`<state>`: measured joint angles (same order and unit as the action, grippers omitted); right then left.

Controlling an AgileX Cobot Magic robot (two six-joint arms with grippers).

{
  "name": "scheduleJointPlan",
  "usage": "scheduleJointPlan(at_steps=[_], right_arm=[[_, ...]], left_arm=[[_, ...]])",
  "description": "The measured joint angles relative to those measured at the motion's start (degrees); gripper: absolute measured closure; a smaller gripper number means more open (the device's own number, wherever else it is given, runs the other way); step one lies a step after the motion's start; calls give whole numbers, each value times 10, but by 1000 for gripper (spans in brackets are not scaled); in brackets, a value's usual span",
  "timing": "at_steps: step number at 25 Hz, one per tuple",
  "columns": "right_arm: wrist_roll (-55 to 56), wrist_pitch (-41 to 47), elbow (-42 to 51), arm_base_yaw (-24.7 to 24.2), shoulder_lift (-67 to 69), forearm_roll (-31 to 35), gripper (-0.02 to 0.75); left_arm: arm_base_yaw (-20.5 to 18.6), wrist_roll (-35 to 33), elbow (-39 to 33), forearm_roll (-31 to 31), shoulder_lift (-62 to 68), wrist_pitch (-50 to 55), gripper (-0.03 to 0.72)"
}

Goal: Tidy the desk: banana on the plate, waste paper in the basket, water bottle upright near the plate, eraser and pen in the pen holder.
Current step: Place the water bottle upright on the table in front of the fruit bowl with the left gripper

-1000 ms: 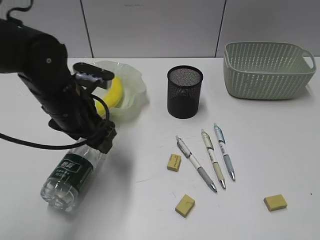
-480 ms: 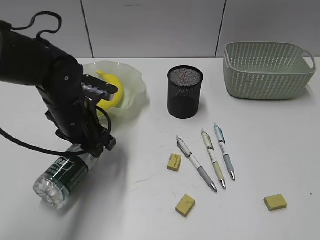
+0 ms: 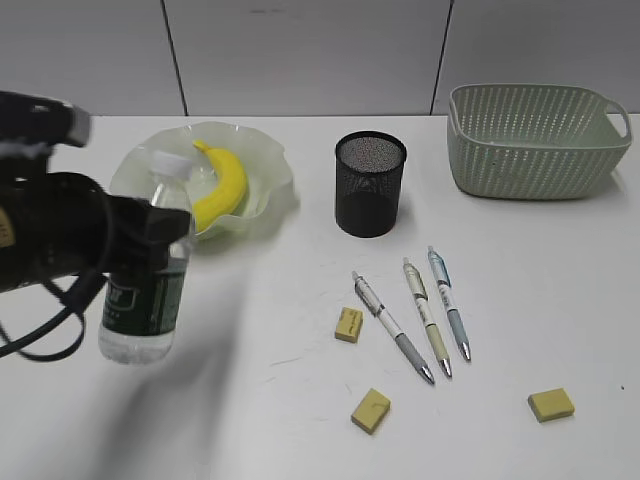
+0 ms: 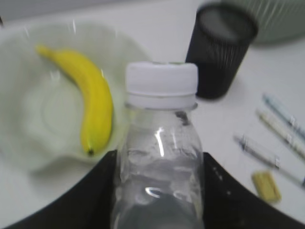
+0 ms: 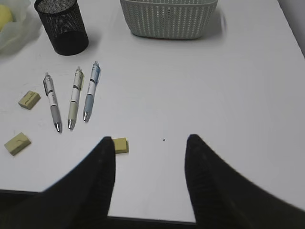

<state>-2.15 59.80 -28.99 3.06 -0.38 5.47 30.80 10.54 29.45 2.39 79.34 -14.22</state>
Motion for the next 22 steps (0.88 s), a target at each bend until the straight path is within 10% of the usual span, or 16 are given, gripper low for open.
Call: scheduleJointPlan(at_steps=[9, 22], right_arm=[[0, 0, 0, 0, 0, 0, 355], [0, -1, 0, 0, 0, 0, 355]], left_arm=[[-41, -6, -118, -9, 98, -486, 326], [-41, -7, -116, 18, 242, -552, 326]])
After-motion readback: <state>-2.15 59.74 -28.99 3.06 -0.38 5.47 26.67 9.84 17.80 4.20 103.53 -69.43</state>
